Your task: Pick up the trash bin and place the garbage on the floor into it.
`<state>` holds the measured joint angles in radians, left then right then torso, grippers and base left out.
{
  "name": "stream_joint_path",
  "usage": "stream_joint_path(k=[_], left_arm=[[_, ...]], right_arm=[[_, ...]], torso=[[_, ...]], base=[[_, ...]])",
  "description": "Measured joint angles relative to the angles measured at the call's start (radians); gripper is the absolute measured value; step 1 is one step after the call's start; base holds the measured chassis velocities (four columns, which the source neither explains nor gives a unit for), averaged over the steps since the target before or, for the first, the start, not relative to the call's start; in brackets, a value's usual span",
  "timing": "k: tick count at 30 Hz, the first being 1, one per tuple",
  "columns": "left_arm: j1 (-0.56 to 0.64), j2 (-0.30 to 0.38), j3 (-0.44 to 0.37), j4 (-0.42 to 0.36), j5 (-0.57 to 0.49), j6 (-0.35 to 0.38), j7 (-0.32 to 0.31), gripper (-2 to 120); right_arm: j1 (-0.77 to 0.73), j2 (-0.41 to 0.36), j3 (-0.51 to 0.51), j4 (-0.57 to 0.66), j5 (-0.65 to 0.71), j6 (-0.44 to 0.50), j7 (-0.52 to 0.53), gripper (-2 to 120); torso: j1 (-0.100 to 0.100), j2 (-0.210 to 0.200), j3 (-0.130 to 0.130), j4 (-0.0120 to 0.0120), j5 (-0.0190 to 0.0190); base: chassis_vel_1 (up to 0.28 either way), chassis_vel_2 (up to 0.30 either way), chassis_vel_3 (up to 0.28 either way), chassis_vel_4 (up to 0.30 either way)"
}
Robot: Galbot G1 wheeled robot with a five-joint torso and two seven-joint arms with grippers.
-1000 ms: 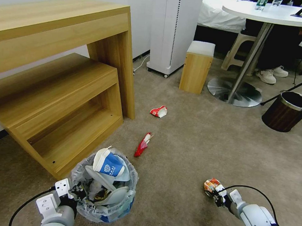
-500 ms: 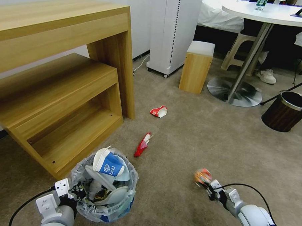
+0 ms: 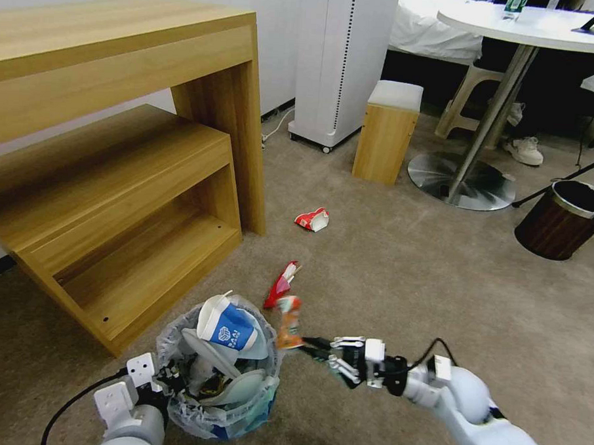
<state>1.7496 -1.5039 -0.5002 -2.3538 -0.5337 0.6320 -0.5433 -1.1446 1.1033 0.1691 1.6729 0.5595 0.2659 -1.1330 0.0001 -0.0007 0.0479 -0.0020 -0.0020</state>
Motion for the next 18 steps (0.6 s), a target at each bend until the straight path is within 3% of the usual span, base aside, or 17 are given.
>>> stream_joint_path(k=[4, 7, 18], left_arm=[[-0.018, -0.025, 0.041, -0.004, 0.032, 0.007, 0.007, 1], [-0.023, -0.029, 0.049, -0.003, 0.044, 0.008, 0.011, 1], [-0.029, -0.036, 0.049, 0.008, 0.058, 0.008, 0.014, 1]], right_arm=[[0.085, 0.067, -0.11, -0.067, -0.017, -0.015, -0.025, 7], [0.103, 0.082, -0.138, -0.076, -0.027, -0.021, -0.056, 7], [0.099, 0.078, -0.14, -0.086, -0.101, -0.028, -0.194, 7]], torso=[[0.0, 0.0, 0.0, 0.0, -0.0001], [0.0, 0.0, 0.0, 0.0001, 0.0], [0.0, 0.0, 0.0, -0.0001, -0.0001]], base=[[0.0, 0.0, 0.0, 0.0], [0.0, 0.0, 0.0, 0.0], [0.0, 0.0, 0.0, 0.0]])
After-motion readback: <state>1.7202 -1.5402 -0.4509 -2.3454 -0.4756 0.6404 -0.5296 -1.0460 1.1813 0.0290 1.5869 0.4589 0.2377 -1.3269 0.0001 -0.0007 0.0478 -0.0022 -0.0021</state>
